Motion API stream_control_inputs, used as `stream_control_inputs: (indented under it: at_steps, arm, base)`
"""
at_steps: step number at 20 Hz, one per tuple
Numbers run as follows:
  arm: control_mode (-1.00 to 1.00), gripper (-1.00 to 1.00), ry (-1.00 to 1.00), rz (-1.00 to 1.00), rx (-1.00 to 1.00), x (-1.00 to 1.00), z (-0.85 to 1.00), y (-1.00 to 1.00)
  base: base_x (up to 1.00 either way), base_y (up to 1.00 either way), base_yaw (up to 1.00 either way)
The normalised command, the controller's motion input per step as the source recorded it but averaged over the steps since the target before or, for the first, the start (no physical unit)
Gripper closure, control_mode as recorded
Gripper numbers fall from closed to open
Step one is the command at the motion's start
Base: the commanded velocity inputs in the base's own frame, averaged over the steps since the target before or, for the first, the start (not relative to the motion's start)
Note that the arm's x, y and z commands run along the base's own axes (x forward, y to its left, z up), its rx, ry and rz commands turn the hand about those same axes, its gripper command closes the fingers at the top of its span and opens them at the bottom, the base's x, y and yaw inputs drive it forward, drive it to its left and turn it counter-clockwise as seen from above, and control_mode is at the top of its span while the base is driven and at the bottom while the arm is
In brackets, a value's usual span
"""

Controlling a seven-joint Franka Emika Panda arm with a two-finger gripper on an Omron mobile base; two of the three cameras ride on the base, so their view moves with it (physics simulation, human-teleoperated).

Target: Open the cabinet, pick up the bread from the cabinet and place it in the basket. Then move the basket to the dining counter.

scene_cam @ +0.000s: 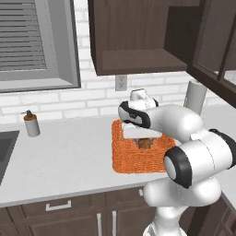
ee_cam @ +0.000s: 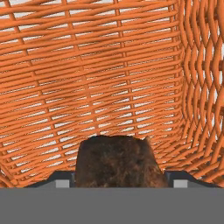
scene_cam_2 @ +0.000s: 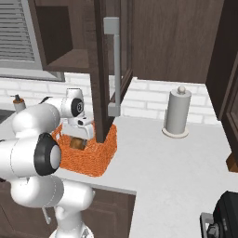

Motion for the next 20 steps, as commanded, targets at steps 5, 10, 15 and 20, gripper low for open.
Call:
stream_control_inputs:
  at_steps: [5, 10, 15, 20]
  arm:
    - [-1.00, -1.00, 0.00, 0.00, 0.00, 0.00, -0.04, 0.00]
    - [-1.00, -1.00, 0.00, 0.00, 0.05, 0.10, 0.00, -0.15]
    - [-1.00, -1.00, -0.03, 0.00, 0.00, 0.00, 0.01, -0.01]
    - [-1.00, -1.00, -0.02, 0.00, 0.00, -0.08, 0.20, 0.00]
  base:
    - [0.00, 0.00, 0.00]
    - [0.00, 0.00, 0.00]
    - [0.00, 0.00, 0.00]
    - [0.00, 0.00, 0.00]
